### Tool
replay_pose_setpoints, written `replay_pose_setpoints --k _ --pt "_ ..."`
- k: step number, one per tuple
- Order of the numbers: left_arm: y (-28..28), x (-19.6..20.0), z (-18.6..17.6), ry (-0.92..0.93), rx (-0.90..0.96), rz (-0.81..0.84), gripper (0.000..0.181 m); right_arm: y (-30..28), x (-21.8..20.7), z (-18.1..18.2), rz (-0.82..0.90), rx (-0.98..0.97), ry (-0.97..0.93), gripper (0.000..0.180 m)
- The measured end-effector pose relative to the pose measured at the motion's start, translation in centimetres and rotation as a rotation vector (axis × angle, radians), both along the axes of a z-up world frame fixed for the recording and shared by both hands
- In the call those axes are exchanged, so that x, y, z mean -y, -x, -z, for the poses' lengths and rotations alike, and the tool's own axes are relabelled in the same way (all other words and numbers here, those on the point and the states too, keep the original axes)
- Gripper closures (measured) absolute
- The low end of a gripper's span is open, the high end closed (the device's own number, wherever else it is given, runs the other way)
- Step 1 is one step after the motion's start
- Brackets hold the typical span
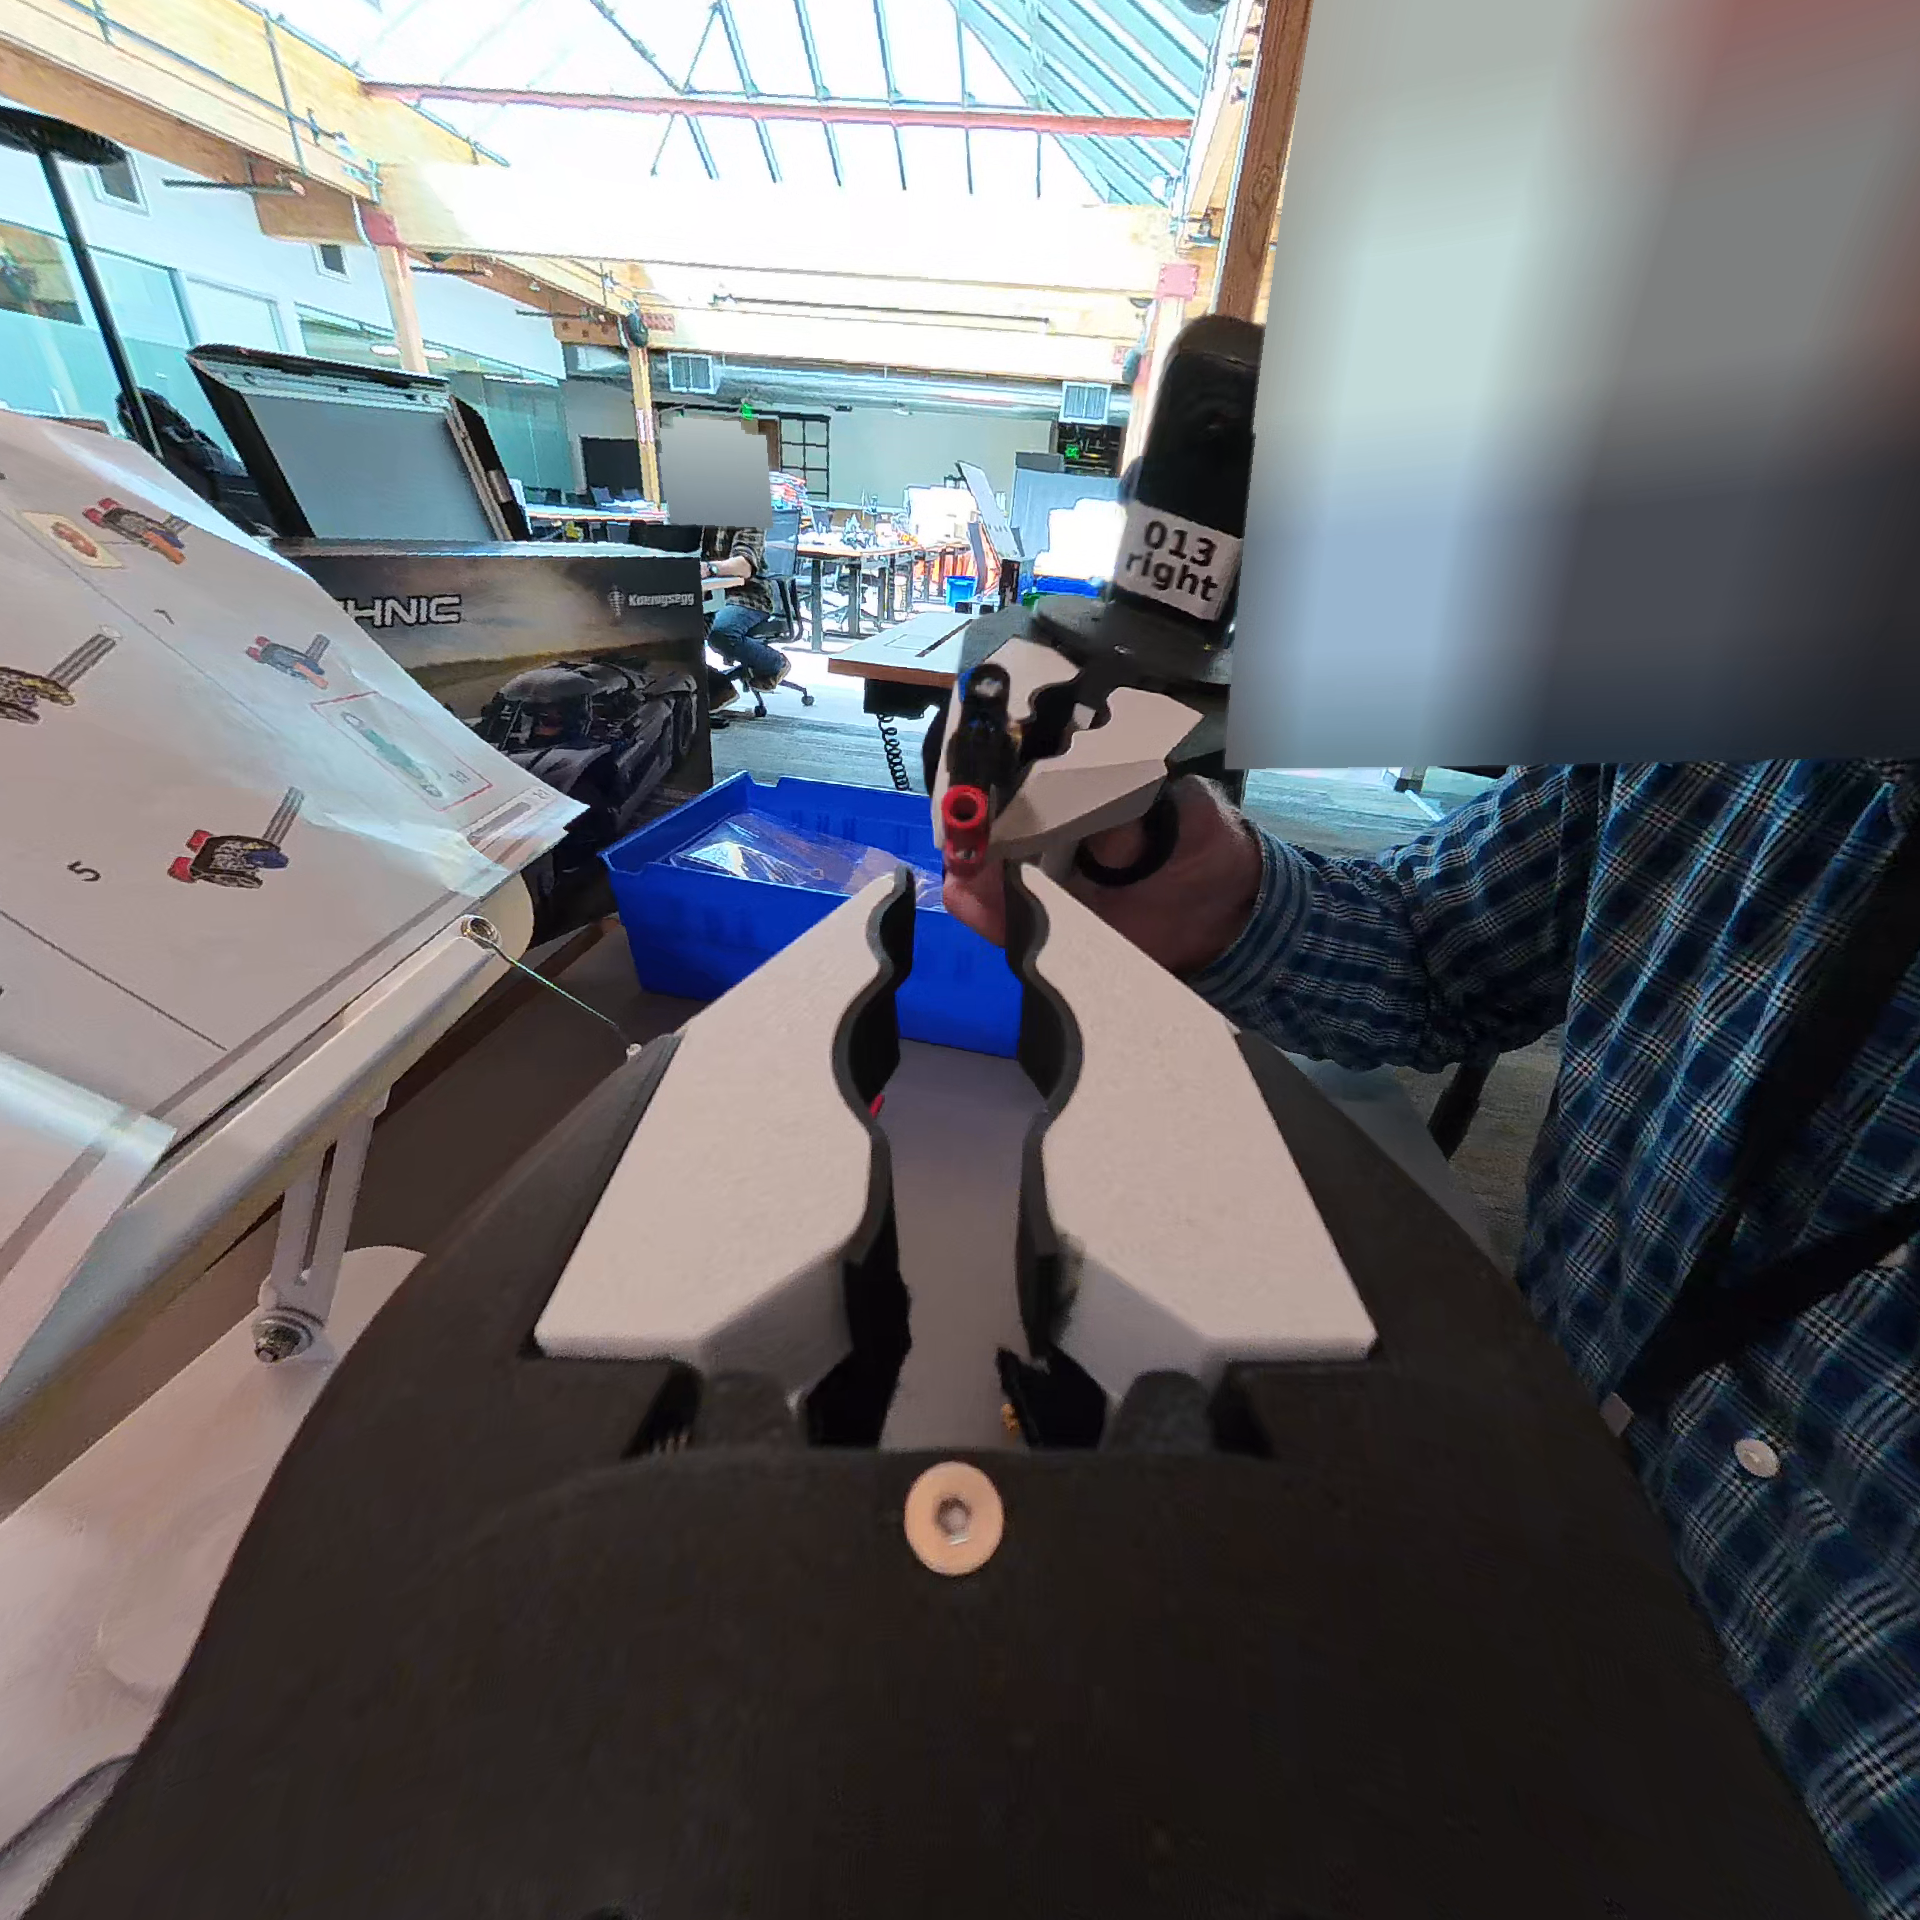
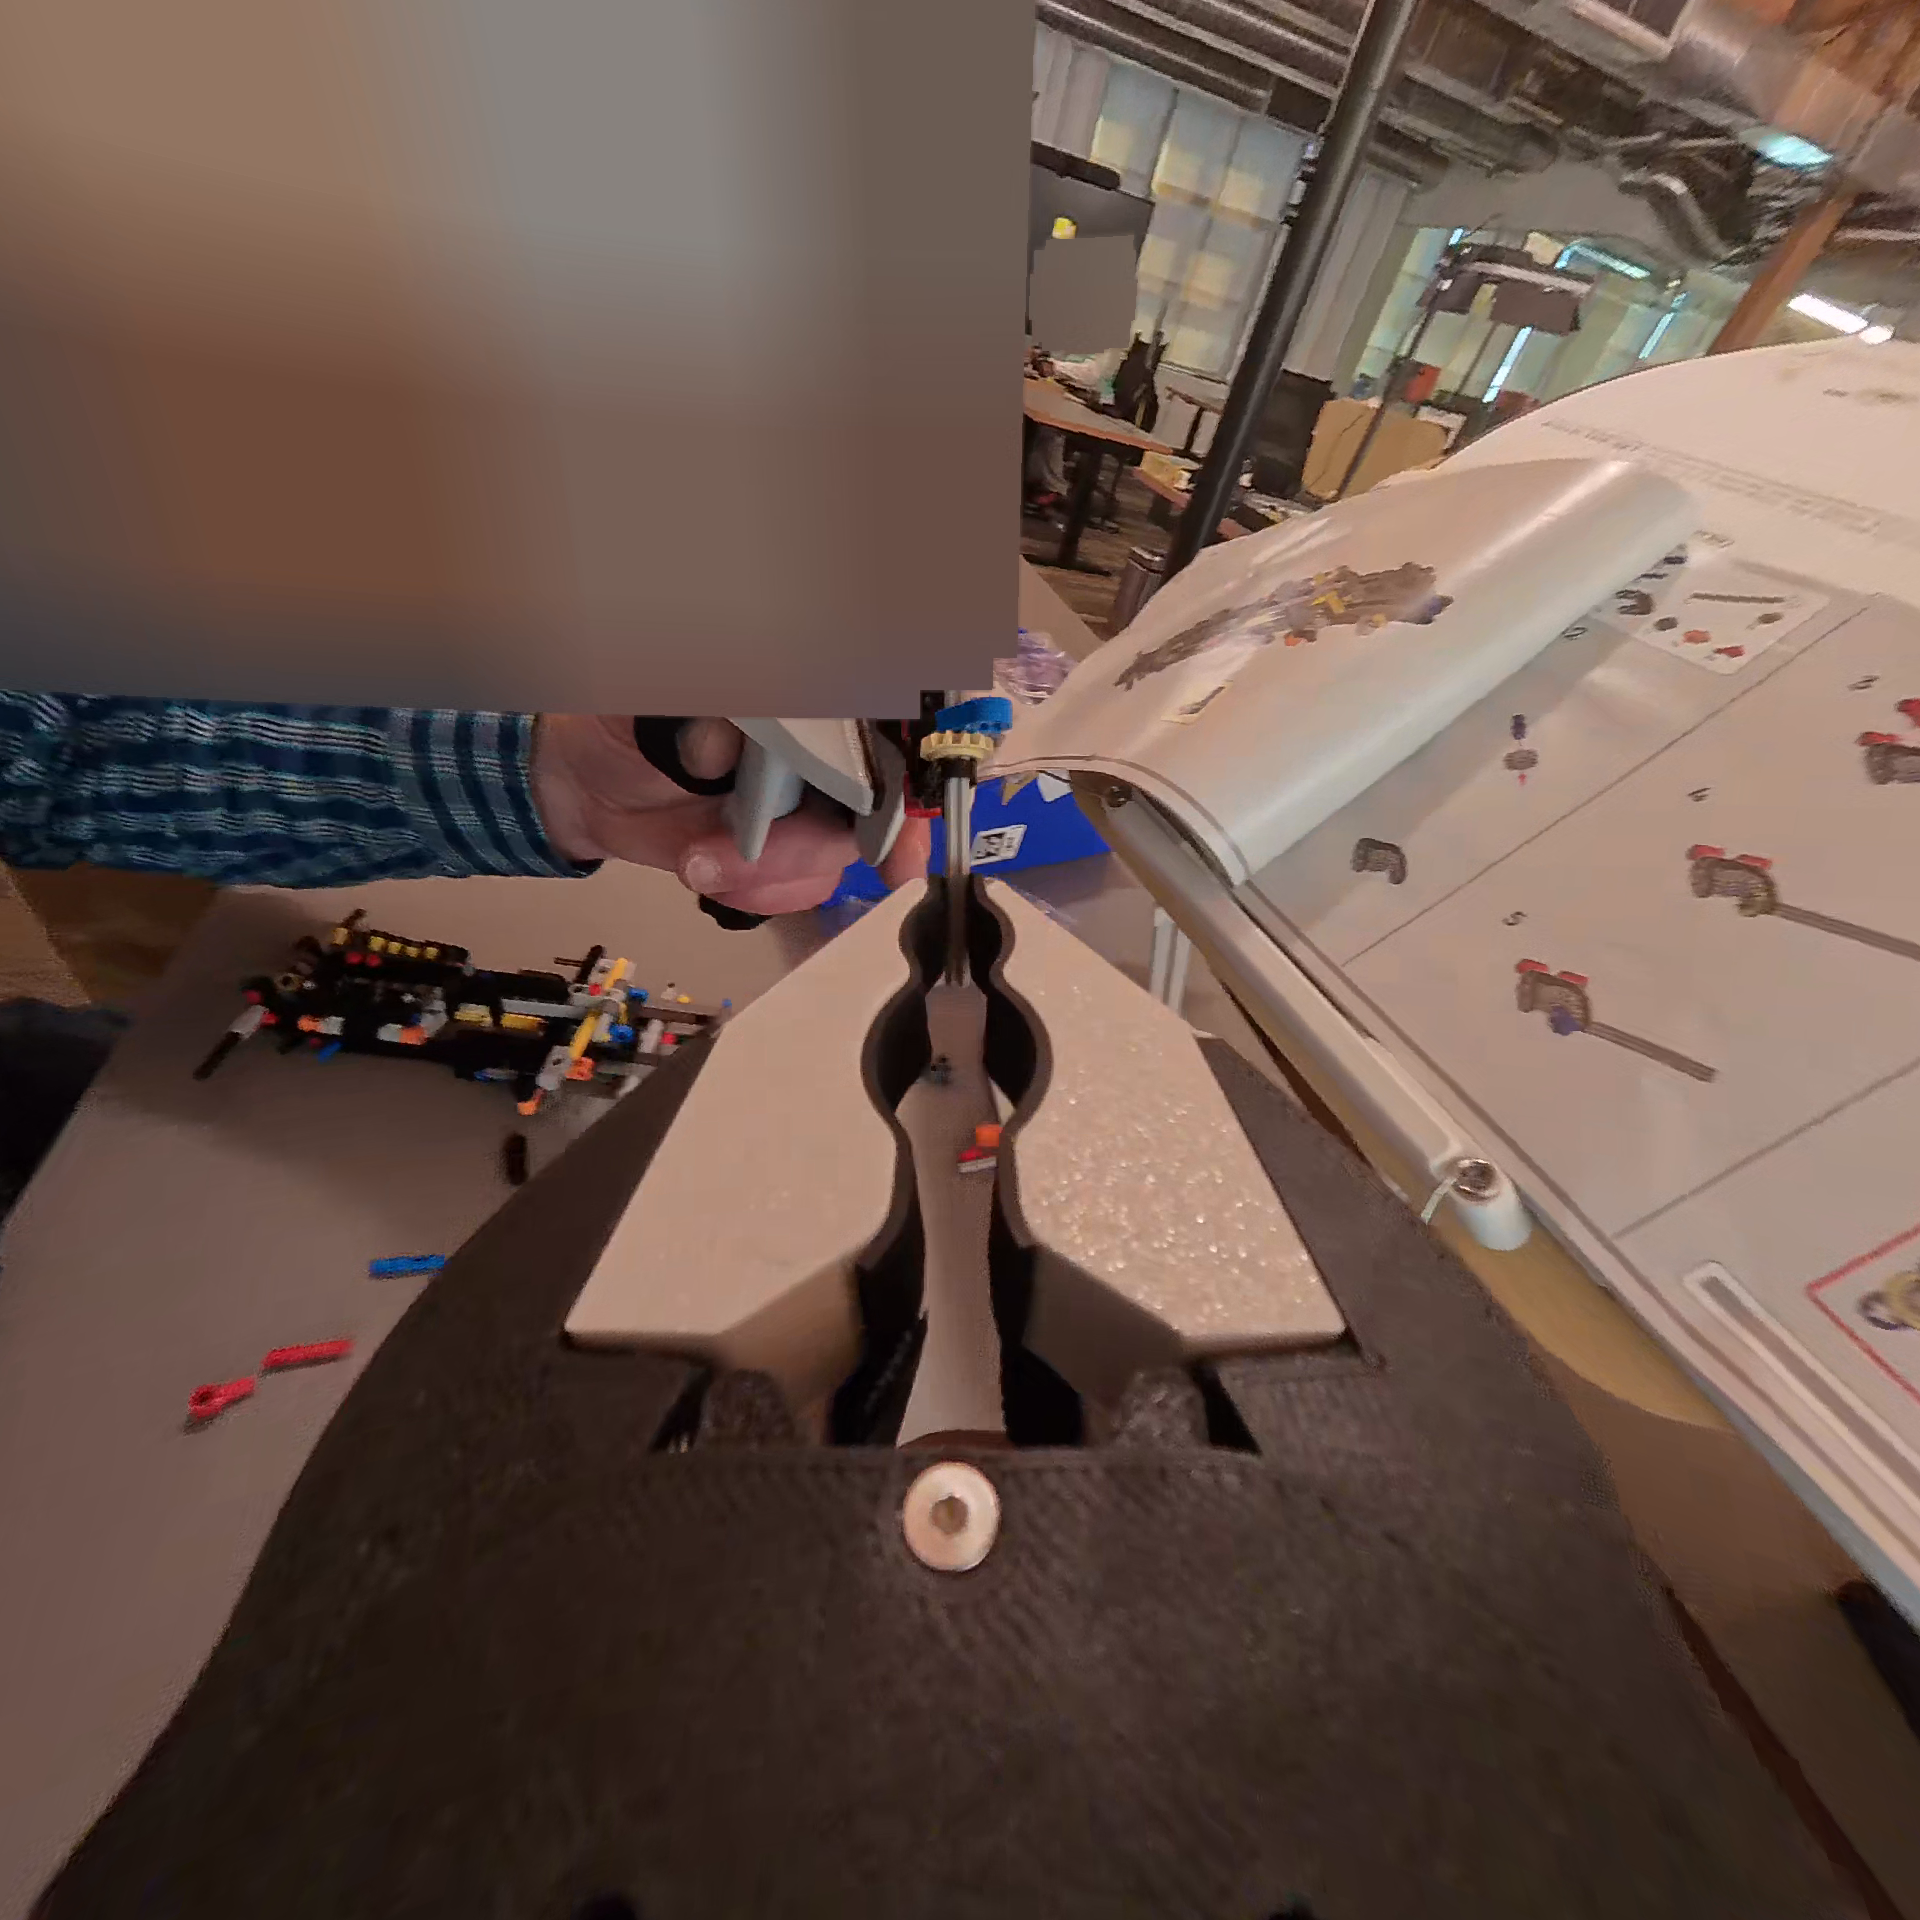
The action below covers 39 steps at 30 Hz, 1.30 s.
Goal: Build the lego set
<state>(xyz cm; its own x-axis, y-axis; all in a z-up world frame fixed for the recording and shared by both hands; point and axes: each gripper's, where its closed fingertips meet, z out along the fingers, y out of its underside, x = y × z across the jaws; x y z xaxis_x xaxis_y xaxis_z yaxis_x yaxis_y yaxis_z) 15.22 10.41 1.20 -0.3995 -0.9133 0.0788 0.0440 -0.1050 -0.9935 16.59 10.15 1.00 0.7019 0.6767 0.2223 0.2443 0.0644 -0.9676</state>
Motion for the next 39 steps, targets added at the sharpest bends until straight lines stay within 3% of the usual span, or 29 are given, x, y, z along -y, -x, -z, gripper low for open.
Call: replay_pose_setpoints --k 4,11,15,21,26,32,39 --pt "-0.5 -0.7 0.1 0.013 -0.029 -0.043 0.158 -0.9 -0.3 -0.2 0.089 0.11 -0.088 0.18" --pt "-1.6 -1.3 0.5 0.141 -0.136 -0.063 0.127 -2.6 -1.0 -0.2 0.291 0.427 -0.302 0.18" --pt "-2.2 -1.1 0.7 0.207 -0.173 -0.058 0.12 -3.2 -1.3 0.1 0.364 0.575 -0.402 0.18" --pt "-2.9 -0.4 0.8 0.232 -0.196 -0.031 0.121 -3.7 -1.3 0.5 0.442 0.819 -0.57 0.18" --pt "-3.5 -0.3 1.1 0.233 -0.209 -0.037 0.13 -3.8 -1.3 1.0 0.459 0.907 -0.619 0.18" --pt "-3.7 -0.7 1.3 0.221 -0.19 -0.052 0.144 -4.0 -1.2 1.2 0.45 0.923 -0.639 0.179" --pt "-3.5 -0.5 1.3 0.122 -0.146 -0.058 0.149 -3.9 -1.0 1.2 0.421 0.855 -0.612 0.18"
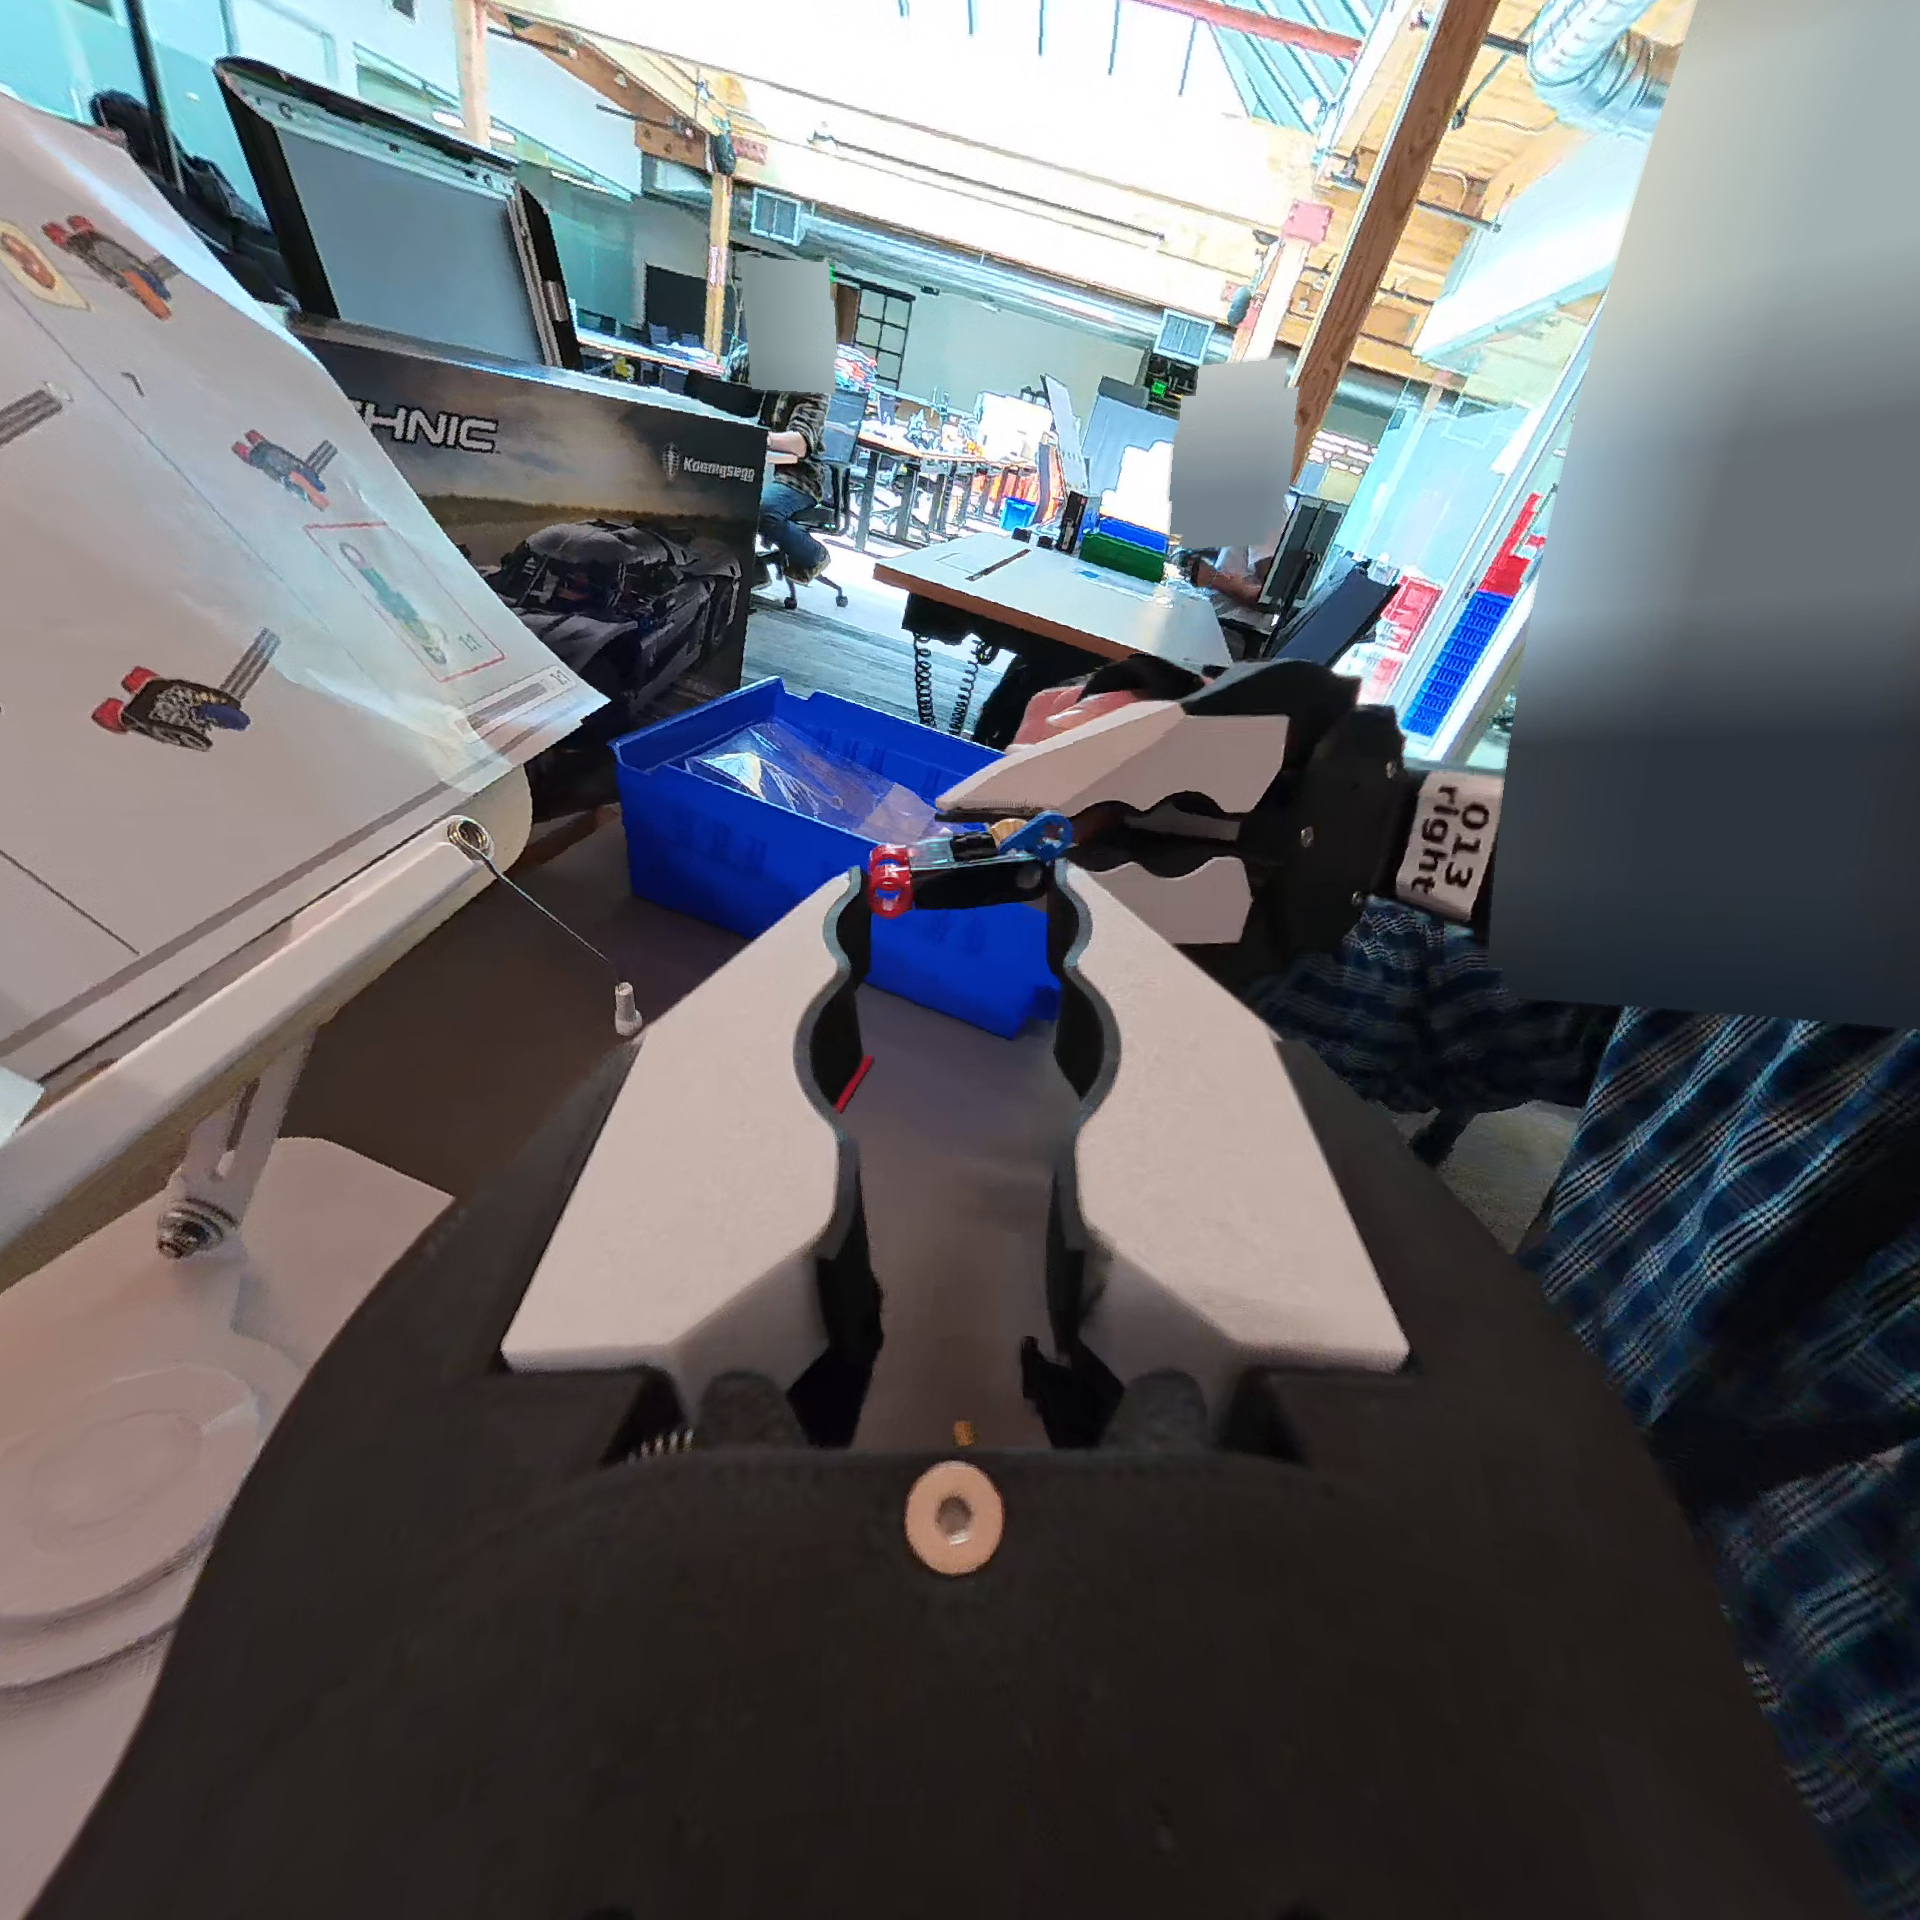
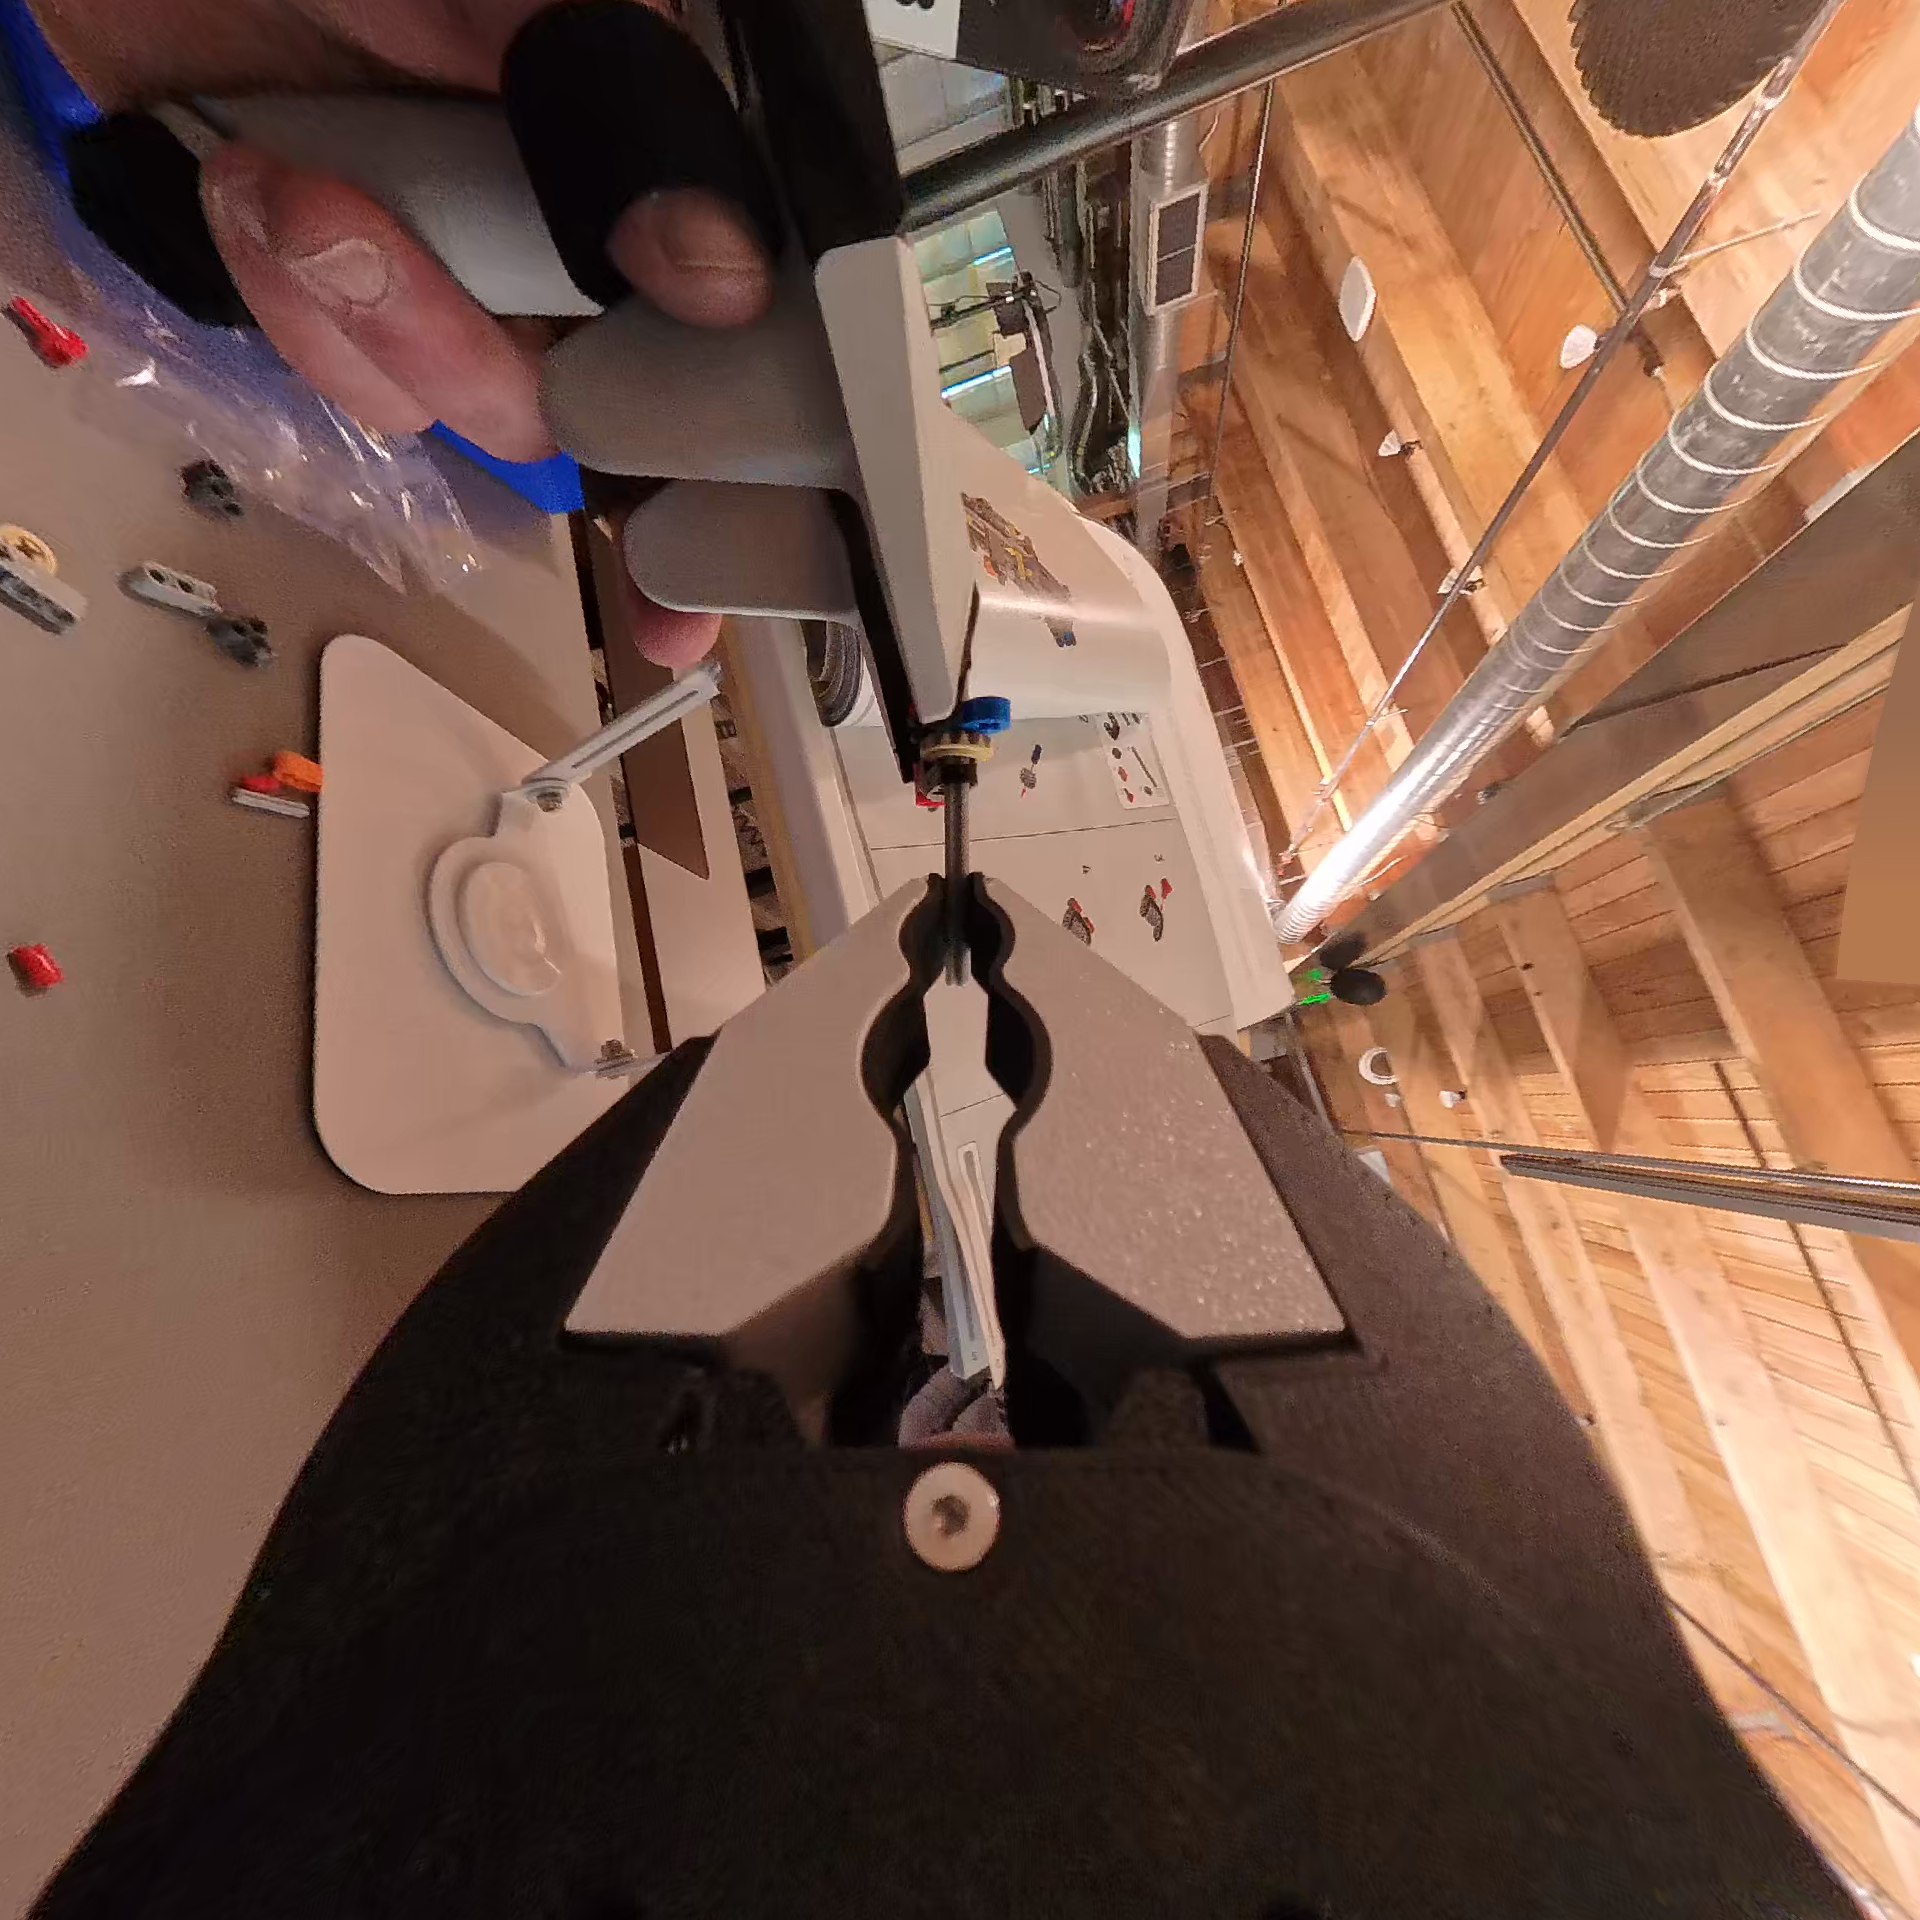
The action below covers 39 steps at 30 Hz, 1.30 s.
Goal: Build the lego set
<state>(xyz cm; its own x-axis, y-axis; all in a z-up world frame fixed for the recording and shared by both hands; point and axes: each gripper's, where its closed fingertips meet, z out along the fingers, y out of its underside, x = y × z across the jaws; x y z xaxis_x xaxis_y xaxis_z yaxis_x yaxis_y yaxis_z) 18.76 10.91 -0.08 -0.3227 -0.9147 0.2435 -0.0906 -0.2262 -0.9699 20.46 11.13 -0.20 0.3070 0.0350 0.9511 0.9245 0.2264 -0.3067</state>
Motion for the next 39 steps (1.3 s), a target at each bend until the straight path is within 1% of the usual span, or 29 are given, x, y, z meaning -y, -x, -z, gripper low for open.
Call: replay_pose_setpoints --k 12,19,29,33,39 --pt "-0.3 0.2 0.0 -0.053 0.02 0.031 0.149 -0.2 0.1 0.3 -0.044 -0.069 0.088 0.18" --pt "-0.5 0.1 0.3 -0.153 0.044 0.003 0.149 -0.5 -0.2 0.7 -0.107 -0.232 0.209 0.177" --pt "-0.5 0.5 0.7 -0.257 0.062 0.008 0.149 -0.1 0.2 1.7 -0.192 -0.317 0.357 0.178" --pt "-0.5 0.6 0.7 -0.306 0.06 0.035 0.149 0.0 0.3 2.0 -0.207 -0.318 0.379 0.179" --pt "-0.7 0.4 0.7 -0.331 0.058 0.035 0.149 -0.3 0.0 2.0 -0.172 -0.253 0.323 0.179"
